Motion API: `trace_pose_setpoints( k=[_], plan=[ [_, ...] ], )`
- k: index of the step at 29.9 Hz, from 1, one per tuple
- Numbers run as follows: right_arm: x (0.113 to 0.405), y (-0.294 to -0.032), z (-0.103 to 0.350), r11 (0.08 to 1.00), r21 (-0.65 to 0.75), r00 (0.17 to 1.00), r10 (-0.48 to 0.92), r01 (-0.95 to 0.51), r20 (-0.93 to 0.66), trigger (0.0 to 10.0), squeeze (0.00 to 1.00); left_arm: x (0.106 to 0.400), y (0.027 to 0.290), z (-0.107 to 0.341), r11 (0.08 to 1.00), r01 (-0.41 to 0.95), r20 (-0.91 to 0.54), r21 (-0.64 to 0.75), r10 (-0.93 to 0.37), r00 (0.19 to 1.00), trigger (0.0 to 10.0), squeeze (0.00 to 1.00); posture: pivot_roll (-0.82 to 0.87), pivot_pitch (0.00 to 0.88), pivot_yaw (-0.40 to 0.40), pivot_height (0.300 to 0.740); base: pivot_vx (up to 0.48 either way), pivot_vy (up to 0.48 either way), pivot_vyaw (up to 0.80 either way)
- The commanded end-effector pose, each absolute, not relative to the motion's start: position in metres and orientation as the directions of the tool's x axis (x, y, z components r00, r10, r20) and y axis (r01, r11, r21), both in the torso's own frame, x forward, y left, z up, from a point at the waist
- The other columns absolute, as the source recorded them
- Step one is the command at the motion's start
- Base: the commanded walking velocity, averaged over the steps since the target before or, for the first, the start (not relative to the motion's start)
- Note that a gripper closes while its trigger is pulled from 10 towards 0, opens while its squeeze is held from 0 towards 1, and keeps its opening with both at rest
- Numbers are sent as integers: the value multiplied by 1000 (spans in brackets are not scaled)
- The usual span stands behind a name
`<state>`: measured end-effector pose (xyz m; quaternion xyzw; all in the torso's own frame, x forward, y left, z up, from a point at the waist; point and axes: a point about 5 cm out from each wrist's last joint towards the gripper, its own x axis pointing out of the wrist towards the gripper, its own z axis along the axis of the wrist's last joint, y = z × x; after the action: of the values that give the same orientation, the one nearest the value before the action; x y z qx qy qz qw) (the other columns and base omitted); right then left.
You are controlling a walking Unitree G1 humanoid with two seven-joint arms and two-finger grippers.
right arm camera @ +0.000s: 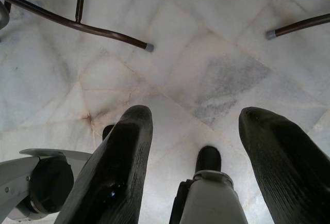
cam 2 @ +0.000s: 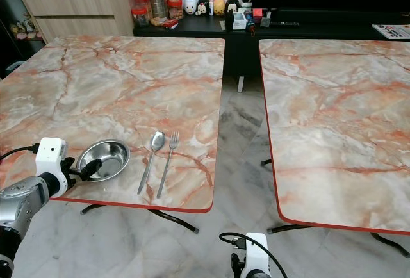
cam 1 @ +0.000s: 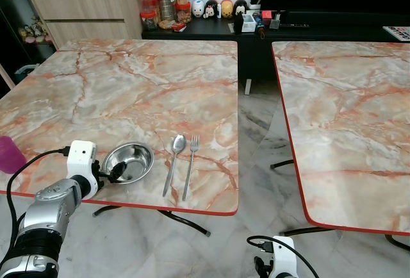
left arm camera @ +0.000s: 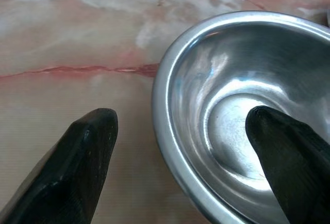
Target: Setting the table
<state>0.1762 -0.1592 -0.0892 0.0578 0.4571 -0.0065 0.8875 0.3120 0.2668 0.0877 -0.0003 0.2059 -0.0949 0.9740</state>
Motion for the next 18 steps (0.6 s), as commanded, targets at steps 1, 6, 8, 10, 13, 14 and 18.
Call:
trace_pose_setpoints(
  k=[1,6,8,10,13,14,18],
  plan=[
    [178,-159,-88,993,100,587,41,69,-808,10000,0,310,272,87,984,178,-418,-28,-174,892,0,0,41,0,61,740,0,0,0],
    [178,-159,-88,992,101,587,41,70,-808,10000,0,310,272,88,984,178,-420,-28,-173,891,0,0,41,0,61,740,0,0,0],
    [178,-159,-88,993,101,587,42,68,-808,10000,0,310,272,88,984,178,-422,-30,-174,890,0,0,42,0,62,740,0,0,0],
    [178,-159,-88,992,102,587,42,69,-808,10000,0,310,273,88,984,176,-423,-32,-173,890,0,0,42,0,62,740,0,0,0],
    [178,-158,-88,992,103,586,43,70,-809,10000,0,309,274,87,985,169,-425,-30,-166,890,0,0,43,0,63,740,0,0,0],
    [178,-158,-88,992,103,586,44,69,-809,10000,0,309,274,87,985,168,-426,-29,-164,890,0,0,43,0,63,740,0,0,0],
    [178,-158,-88,992,106,585,46,67,-809,10000,0,309,275,87,987,159,-428,-31,-157,890,0,0,43,0,62,740,0,0,0]
  ],
)
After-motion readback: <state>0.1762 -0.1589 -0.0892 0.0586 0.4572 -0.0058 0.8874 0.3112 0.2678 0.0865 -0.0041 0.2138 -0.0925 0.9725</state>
